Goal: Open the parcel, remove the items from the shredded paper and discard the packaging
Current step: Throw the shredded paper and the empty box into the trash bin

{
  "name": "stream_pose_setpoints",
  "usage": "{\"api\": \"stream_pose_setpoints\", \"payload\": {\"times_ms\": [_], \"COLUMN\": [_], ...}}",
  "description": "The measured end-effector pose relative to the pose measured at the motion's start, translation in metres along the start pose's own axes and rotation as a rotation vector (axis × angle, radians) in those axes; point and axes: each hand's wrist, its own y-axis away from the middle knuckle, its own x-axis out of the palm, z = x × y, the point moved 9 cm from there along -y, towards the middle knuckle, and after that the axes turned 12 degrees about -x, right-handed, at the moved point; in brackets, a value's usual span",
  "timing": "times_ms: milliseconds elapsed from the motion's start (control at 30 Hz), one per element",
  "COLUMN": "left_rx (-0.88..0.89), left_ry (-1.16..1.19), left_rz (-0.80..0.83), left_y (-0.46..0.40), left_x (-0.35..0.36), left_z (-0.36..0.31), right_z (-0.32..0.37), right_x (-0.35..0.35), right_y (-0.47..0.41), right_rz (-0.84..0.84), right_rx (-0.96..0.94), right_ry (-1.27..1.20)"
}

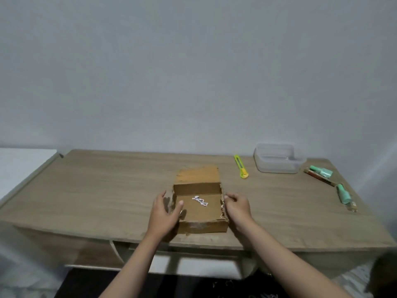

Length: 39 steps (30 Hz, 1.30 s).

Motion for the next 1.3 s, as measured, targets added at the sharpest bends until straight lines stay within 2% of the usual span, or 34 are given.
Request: {"api": "stream_pose_setpoints", "payload": {"times_ms": [167,267,367,533,600,667,767,867,1033,1300], "left_rx": [0.067,0.073,0.085,0.104,0.108,0.095,0.078,0.062,0.035,-0.022], "left_ry": [0.074,0.126,0.128,0.163,0.184,0.19,0.205,0.216,0.233,0.359], "left_rz": [0.189,0.201,0.192,0.204,0.189,0.186,0.212,0.227,0.219,0.226], "left_y": [-0.011,-0.014,-0.015,-0.014,-0.014,-0.015,-0.013,-0.012,-0.011,-0.008], "left_x": [0.019,0.024,0.024,0.023,0.023,0.023,0.024,0.024,0.024,0.026], "left_z": [0.002,0.008,0.009,0.01,0.011,0.013,0.014,0.013,0.013,0.014], "right_z": [0.026,0.036,0.036,0.049,0.055,0.048,0.029,0.03,0.024,0.011], "right_x": [0.007,0.018,0.024,0.007,0.001,-0.001,0.014,0.03,0.035,0.021], "right_y": [0.023,0.036,0.04,0.029,0.014,-0.008,-0.035,-0.044,-0.049,-0.031], "right_rz": [-0.086,-0.047,-0.039,-0.246,-0.3,-0.302,-0.181,-0.088,-0.096,-0.096], "right_rx": [-0.378,-0.526,-0.548,-0.57,-0.533,-0.339,0.03,0.201,0.195,0.092], "right_ry": [0.288,0.346,0.369,0.362,0.335,0.231,0.02,-0.193,-0.45,-0.563]}}
